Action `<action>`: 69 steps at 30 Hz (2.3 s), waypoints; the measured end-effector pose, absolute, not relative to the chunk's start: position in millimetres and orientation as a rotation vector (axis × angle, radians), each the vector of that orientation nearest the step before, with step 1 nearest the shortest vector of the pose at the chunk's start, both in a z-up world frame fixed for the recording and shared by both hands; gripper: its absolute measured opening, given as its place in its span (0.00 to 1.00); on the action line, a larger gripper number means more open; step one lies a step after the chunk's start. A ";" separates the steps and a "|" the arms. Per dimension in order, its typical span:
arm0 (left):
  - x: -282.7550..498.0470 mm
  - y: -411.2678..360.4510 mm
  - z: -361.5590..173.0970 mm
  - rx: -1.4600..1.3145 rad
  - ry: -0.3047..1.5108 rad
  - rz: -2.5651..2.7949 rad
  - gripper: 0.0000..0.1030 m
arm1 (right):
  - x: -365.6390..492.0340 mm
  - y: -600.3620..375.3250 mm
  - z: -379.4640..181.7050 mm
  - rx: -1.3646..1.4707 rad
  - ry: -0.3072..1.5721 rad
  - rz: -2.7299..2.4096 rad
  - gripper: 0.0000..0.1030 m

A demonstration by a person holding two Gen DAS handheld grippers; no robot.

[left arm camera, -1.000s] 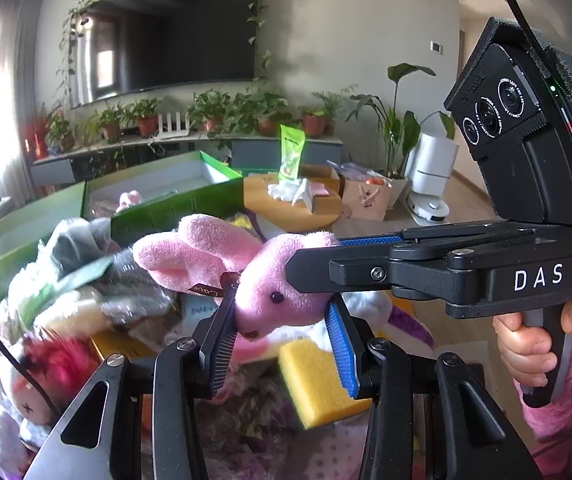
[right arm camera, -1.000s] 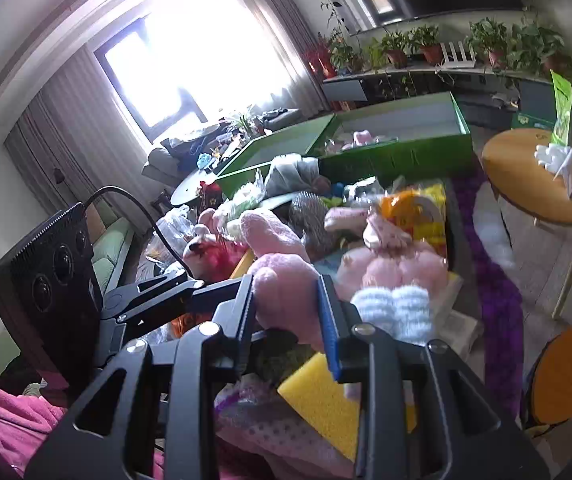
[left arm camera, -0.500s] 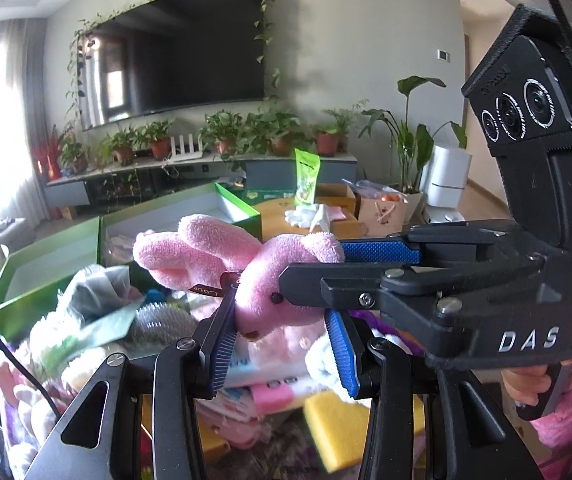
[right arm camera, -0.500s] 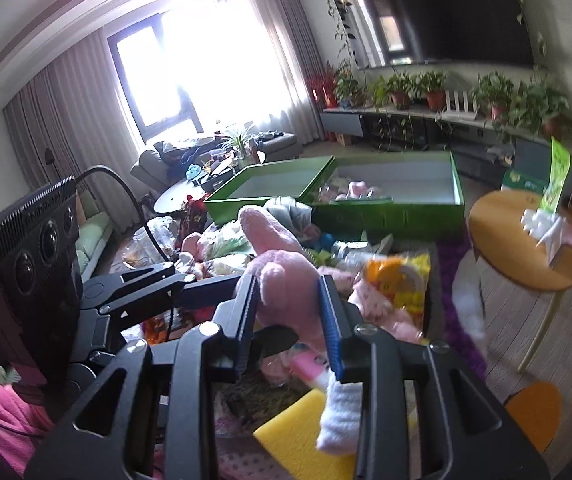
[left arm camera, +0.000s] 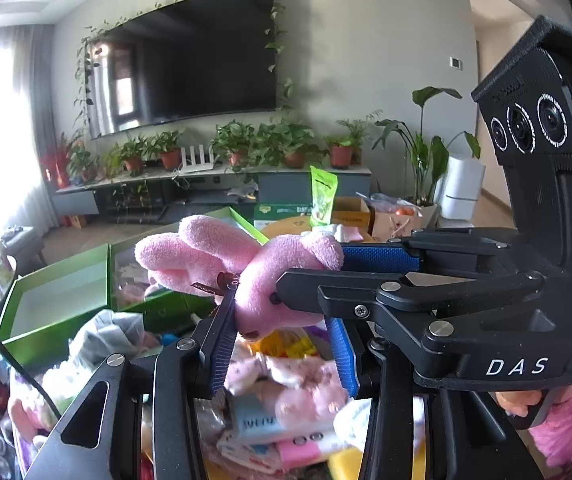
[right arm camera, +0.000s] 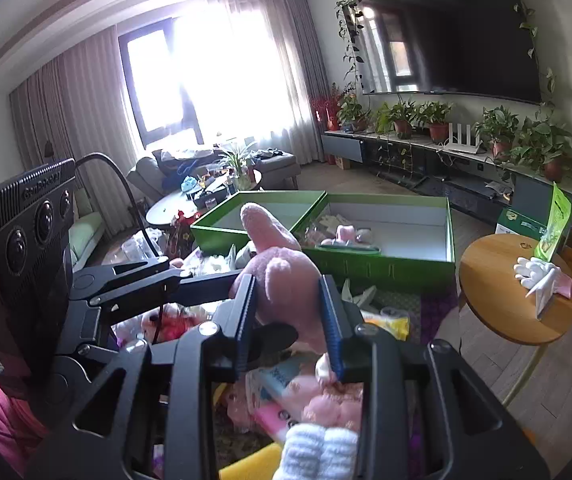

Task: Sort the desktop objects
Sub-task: 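Carry the pink bunny in the right gripper over the green box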

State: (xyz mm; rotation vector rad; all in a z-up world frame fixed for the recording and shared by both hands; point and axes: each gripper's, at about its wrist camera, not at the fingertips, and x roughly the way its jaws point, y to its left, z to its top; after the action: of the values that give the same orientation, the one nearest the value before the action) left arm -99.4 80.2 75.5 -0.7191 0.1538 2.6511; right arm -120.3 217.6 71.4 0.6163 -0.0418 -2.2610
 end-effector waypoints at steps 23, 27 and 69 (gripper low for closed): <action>-185.0 103.3 100.0 -0.767 0.318 2.559 0.43 | -192.1 232.6 84.2 0.587 -0.198 -2.325 0.32; -203.5 109.7 96.7 -0.785 0.347 2.540 0.43 | -210.6 236.3 79.9 0.602 -0.234 -2.336 0.32; -364.9 140.7 2.0 -1.073 0.511 2.316 0.43 | -349.7 223.0 -12.2 0.915 -0.477 -2.476 0.33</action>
State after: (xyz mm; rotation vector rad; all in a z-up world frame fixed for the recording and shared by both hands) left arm -364.9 140.7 2.0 -1.0729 0.5114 2.3164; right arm -349.7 223.0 -12.2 0.9154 -0.4771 -2.4759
